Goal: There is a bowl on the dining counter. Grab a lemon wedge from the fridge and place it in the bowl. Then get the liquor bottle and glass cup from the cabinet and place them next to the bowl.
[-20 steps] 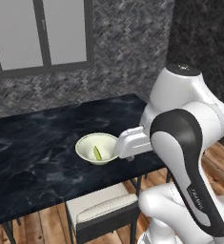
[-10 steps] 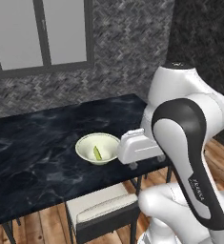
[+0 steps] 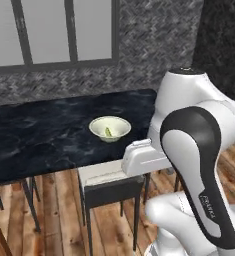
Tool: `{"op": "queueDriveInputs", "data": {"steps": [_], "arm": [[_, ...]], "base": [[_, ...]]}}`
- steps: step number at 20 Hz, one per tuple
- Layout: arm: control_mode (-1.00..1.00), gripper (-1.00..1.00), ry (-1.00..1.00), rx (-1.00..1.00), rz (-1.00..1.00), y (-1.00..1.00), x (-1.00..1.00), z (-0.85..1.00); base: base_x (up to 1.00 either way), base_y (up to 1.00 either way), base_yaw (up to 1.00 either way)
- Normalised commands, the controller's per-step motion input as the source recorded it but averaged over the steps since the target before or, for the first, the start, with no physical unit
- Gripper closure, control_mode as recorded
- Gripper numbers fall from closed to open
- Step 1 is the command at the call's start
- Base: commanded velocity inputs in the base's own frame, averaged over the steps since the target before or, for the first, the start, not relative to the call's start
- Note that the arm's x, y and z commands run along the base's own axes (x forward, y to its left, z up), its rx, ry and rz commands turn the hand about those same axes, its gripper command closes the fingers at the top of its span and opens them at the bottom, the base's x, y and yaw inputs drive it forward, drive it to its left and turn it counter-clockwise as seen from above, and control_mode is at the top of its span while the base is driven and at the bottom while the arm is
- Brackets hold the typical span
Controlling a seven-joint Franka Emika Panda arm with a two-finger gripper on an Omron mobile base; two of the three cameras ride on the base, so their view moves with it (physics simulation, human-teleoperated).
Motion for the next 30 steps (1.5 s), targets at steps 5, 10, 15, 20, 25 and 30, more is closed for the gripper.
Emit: {"op": "queueDriveInputs", "data": {"steps": [5,10,15,20,25,30], "arm": [[1.00,-1.00,0.00,0.00,0.00,0.00,0.00,0.00],[1.00,-1.00,0.00,0.00,0.00,0.00,0.00,0.00],[1.00,-1.00,0.00,0.00,0.00,0.00,0.00,0.00],[1.00,-1.00,0.00,0.00,0.00,0.00,0.00,0.00],[1.00,-1.00,0.00,0.00,0.00,0.00,0.00,0.00],[1.00,-1.00,0.00,0.00,0.00,0.00,0.00,0.00]], "base": [[-0.80,0.39,0.82],[-0.10,0.24,1.00],[0.00,0.19,1.00],[0.16,0.08,0.97],[0.69,0.00,0.75],[1.00,0.04,0.20]]}}
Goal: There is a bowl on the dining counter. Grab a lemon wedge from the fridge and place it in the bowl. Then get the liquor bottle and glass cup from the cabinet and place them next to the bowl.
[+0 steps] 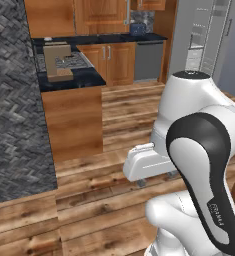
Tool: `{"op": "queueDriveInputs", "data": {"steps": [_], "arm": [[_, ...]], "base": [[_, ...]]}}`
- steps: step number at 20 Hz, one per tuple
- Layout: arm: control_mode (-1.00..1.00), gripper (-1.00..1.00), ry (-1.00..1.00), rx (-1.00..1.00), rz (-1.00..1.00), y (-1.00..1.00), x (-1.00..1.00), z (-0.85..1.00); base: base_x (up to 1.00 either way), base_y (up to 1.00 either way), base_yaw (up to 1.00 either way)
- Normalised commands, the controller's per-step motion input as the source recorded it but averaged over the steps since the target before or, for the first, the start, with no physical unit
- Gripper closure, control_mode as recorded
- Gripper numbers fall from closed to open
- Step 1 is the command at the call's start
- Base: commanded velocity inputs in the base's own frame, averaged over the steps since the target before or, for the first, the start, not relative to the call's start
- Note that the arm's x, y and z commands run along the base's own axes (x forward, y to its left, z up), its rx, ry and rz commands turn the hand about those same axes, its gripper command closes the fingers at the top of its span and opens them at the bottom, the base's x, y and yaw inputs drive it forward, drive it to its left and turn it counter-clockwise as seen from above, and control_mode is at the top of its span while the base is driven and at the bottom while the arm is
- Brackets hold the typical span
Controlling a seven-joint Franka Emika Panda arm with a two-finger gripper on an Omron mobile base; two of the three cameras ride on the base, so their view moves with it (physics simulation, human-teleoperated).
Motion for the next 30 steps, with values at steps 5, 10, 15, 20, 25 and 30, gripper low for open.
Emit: {"op": "queueDriveInputs", "data": {"steps": [5,10,15,20,25,30], "arm": [[1.00,-1.00,0.00,0.00,0.00,0.00,0.00,0.00],[1.00,-1.00,0.00,0.00,0.00,0.00,0.00,0.00],[1.00,-1.00,0.00,0.00,0.00,0.00,0.00,0.00],[1.00,-1.00,0.00,0.00,0.00,0.00,0.00,0.00],[1.00,-1.00,0.00,0.00,0.00,0.00,0.00,0.00],[1.00,-1.00,0.00,0.00,0.00,0.00,0.00,0.00]], "base": [[1.00,0.03,0.00],[1.00,0.01,0.00],[1.00,0.00,-0.01],[1.00,-0.13,0.00],[0.93,-0.47,0.00],[0.74,-0.89,0.02]]}}
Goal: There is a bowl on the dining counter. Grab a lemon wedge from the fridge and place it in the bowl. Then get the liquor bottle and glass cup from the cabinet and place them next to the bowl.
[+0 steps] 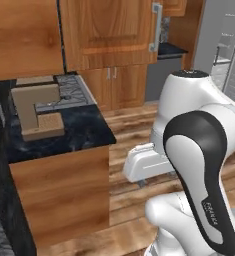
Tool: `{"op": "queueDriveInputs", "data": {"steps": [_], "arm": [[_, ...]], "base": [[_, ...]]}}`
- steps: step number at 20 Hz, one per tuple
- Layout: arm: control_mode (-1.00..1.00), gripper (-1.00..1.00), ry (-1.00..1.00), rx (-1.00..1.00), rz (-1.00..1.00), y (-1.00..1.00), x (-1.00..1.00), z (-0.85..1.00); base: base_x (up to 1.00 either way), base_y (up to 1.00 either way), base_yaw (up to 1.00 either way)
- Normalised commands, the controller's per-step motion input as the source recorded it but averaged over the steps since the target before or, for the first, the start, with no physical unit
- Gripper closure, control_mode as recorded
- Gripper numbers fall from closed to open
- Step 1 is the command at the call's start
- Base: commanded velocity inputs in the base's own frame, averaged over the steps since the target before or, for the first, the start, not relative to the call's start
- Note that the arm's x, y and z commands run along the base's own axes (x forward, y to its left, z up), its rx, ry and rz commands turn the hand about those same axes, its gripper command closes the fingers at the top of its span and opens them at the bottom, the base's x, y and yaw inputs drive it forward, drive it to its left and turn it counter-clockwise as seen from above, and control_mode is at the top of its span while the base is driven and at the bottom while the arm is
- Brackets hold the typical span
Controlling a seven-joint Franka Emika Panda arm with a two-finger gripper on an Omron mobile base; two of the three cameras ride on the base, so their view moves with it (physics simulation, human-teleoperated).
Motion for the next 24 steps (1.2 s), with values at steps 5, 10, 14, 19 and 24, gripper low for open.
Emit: {"op": "queueDriveInputs", "data": {"steps": [5,10,14,19,24], "arm": [[1.00,-1.00,0.00,0.00,0.00,0.00,0.00,0.00],[1.00,-1.00,0.00,0.00,0.00,0.00,0.00,0.00],[1.00,-1.00,0.00,0.00,0.00,0.00,0.00,0.00],[1.00,-1.00,0.00,0.00,0.00,0.00,0.00,0.00],[1.00,-1.00,0.00,0.00,0.00,0.00,0.00,0.00]], "base": [[0.66,-1.00,0.04],[0.50,-1.00,0.07],[0.53,-1.00,0.08],[0.62,-1.00,0.16],[0.76,-0.90,0.37]]}}
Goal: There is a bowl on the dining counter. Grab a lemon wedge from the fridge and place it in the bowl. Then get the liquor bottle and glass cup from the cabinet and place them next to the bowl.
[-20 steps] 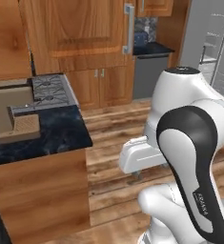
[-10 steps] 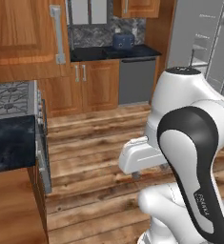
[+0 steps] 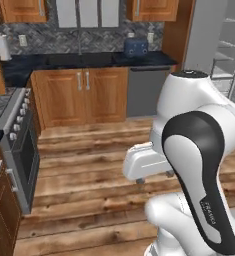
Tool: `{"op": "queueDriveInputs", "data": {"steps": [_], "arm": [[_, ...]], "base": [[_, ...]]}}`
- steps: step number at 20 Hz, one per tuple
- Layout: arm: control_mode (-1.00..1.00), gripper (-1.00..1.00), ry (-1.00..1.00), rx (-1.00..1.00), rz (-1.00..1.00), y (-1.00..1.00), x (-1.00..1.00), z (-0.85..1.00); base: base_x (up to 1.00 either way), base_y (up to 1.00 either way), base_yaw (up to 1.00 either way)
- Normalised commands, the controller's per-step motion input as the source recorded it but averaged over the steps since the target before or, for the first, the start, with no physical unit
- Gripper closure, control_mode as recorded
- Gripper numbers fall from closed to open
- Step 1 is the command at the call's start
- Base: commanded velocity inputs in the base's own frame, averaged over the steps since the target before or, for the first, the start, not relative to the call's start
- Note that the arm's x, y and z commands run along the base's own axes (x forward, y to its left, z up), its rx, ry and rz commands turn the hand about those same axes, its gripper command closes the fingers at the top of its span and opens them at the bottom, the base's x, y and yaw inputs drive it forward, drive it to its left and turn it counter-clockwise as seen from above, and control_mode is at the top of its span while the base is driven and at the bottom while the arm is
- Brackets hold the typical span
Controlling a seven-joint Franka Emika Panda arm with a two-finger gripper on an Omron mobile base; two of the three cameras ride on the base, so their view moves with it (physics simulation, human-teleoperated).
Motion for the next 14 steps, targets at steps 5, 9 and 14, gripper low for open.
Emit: {"op": "queueDriveInputs", "data": {"steps": [5,9,14], "arm": [[1.00,-1.00,0.00,0.00,0.00,0.00,0.00,0.00],[1.00,-1.00,0.00,0.00,0.00,0.00,0.00,0.00],[1.00,-1.00,0.00,0.00,0.00,0.00,0.00,0.00]], "base": [[0.77,-0.58,0.53],[0.76,-0.52,0.56],[0.78,-0.49,0.56]]}}
